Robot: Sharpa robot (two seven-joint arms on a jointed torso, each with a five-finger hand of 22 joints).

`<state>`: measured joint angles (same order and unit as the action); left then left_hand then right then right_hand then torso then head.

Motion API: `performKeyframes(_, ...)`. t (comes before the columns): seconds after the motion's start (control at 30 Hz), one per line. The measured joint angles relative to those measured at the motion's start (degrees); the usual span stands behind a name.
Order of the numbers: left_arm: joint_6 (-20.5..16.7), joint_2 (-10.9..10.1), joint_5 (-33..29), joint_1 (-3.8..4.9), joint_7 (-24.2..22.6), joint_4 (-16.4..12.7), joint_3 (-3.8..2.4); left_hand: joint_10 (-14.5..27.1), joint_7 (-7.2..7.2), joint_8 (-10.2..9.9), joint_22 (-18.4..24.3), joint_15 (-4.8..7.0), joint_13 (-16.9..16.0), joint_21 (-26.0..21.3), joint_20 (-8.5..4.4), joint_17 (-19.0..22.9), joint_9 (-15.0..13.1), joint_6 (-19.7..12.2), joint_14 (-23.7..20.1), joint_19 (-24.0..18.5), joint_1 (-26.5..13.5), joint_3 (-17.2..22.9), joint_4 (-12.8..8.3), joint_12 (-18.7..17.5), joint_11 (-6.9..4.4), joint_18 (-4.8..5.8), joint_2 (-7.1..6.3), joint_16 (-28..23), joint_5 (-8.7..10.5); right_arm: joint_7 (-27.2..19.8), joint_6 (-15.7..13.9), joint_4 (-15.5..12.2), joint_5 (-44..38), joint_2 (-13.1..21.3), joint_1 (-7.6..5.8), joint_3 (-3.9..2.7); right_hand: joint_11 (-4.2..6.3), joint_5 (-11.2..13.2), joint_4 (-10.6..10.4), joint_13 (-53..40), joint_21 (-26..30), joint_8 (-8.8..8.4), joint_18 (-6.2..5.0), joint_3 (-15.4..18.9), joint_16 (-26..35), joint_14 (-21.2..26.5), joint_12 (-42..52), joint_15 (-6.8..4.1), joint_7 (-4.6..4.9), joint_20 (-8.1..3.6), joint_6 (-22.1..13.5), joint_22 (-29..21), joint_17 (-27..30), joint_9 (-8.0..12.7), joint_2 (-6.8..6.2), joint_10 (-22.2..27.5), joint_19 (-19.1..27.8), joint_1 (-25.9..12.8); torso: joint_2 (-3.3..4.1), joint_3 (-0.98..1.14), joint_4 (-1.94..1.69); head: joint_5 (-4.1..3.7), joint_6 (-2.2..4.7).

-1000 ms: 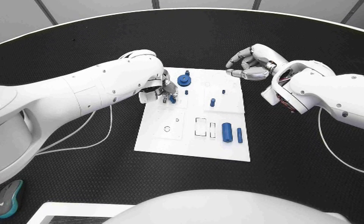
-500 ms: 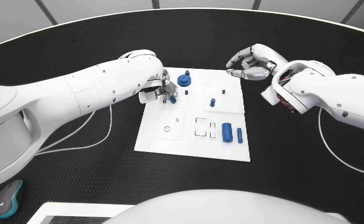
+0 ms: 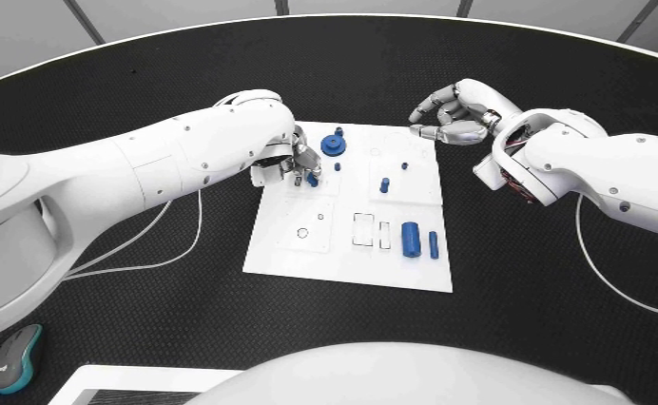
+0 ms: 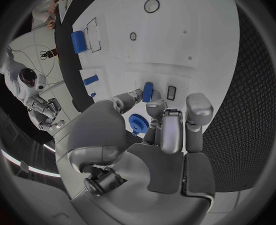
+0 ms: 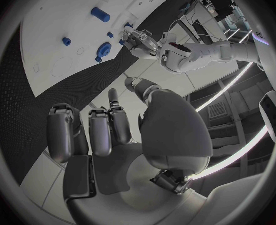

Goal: Assemble the parts on the task board

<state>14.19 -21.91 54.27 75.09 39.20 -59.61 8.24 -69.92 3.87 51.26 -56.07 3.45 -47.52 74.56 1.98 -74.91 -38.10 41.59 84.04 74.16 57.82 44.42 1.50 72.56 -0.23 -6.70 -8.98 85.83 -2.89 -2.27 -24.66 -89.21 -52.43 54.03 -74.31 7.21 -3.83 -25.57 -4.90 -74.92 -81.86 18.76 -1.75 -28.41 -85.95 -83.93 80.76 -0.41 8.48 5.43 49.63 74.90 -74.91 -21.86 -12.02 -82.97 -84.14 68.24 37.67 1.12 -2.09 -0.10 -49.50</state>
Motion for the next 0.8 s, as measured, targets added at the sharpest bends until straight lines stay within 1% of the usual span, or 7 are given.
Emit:
performKeyframes(0.1,-0.15,-0.02,0.00,0.00,0.02,-0.01,0.00,0.00,0.00,-0.22,0.00,0.00,0.11,0.00,0.00,0.00,0.08,0.00,0.00,0.00,0.00,-0.11,0.11,0.00,0.00,-0.01,0.00,0.00,0.00,0.00,-0.04,0.00,0.00,0.00,0.00,0.00,0.00,0.00,0.00,0.00,0.00,0.00,0.01,0.00,0.00,0.00,0.00,0.00,0.00,0.00,0.00,0.00,0.00,0.00,0.00,0.00,0.00,0.00,0.00,0.00,-0.01,0.00,0.03)
performKeyframes(0.2,-0.25,-0.03,0.00,0.00,0.04,-0.02,0.00,0.00,0.00,-0.22,0.00,0.00,0.25,0.00,0.00,0.00,0.19,0.00,0.00,0.00,-0.11,-0.48,0.16,0.00,0.00,0.00,-0.55,0.00,0.00,-0.01,-0.08,0.00,0.00,0.00,0.00,0.00,0.00,0.00,0.00,0.00,0.00,0.00,0.00,0.00,0.00,0.00,0.00,0.00,0.00,0.00,0.00,0.00,0.00,0.00,0.00,0.00,0.00,0.00,0.01,0.00,-0.01,0.01,0.04)
performKeyframes(0.43,-0.29,-0.07,0.00,0.00,0.06,-0.01,0.00,0.00,0.00,-0.22,0.00,0.00,0.39,0.00,0.00,0.00,0.33,0.00,0.00,0.00,-0.38,-0.97,0.65,0.00,0.00,0.00,-0.82,0.00,0.00,-0.04,-0.13,0.02,0.00,-0.01,0.00,0.00,0.00,0.00,0.00,0.01,0.00,0.00,0.00,0.00,0.00,0.00,0.00,0.00,0.00,0.00,0.00,0.00,0.00,0.00,0.00,0.00,0.00,0.00,0.00,0.01,0.03,0.04,0.04)
performKeyframes(0.5,-0.25,-0.08,0.00,0.00,0.08,-0.02,0.00,0.00,0.21,-0.22,0.00,0.00,0.39,0.00,0.00,0.00,0.33,0.21,0.00,0.00,-0.39,-1.12,0.80,0.00,0.00,0.00,-0.82,0.00,0.00,-0.04,-0.14,0.02,0.00,-0.01,0.01,0.00,0.00,0.00,0.00,0.01,0.00,0.00,0.00,0.00,0.00,0.00,0.00,0.00,0.00,0.00,0.00,0.00,0.00,0.00,0.00,0.00,0.00,0.00,0.00,0.02,0.03,0.05,0.03)
performKeyframes(0.6,-0.11,-0.12,0.00,0.00,0.11,-0.04,0.00,0.00,0.02,-0.22,0.01,0.00,0.43,0.00,0.00,0.00,0.43,0.41,0.00,0.00,-0.39,-1.51,0.87,0.00,0.01,0.00,-1.26,0.00,0.00,-0.05,-0.14,0.03,0.00,-0.01,0.01,0.00,0.00,0.00,0.00,0.01,0.00,0.00,0.00,0.00,0.00,0.00,0.00,0.00,0.00,0.00,0.00,0.00,0.00,0.00,0.00,0.00,0.00,0.00,0.00,0.02,0.03,0.05,0.01)
performKeyframes(0.73,0.03,-0.17,0.00,0.00,0.15,-0.07,0.00,0.00,0.01,-0.22,0.01,0.00,0.56,0.00,0.00,0.00,0.53,0.41,0.00,0.00,-0.48,-2.04,1.30,0.00,0.01,0.00,-1.35,0.00,0.00,-0.04,-0.14,0.04,0.00,-0.01,0.01,0.00,0.00,0.00,0.00,0.01,0.00,0.24,0.00,0.00,0.00,0.00,0.00,0.00,0.00,0.00,0.00,0.00,0.00,0.05,0.00,0.00,0.00,0.00,0.00,0.02,0.03,0.05,-0.03)
performKeyframes(0.8,0.09,-0.18,0.00,0.00,0.17,-0.08,0.00,0.00,0.01,-0.22,0.03,0.00,0.56,0.00,0.00,0.00,0.58,0.41,0.00,0.00,-0.43,-2.39,1.44,0.00,0.01,-0.01,-1.74,0.12,0.00,-0.04,-0.14,0.05,0.00,-0.02,0.01,0.00,0.00,0.00,0.00,0.01,0.00,0.24,0.00,0.00,0.00,0.00,0.00,0.00,0.00,0.00,0.00,0.00,0.01,0.05,0.00,0.00,0.00,0.00,0.00,0.02,0.03,0.05,-0.03)
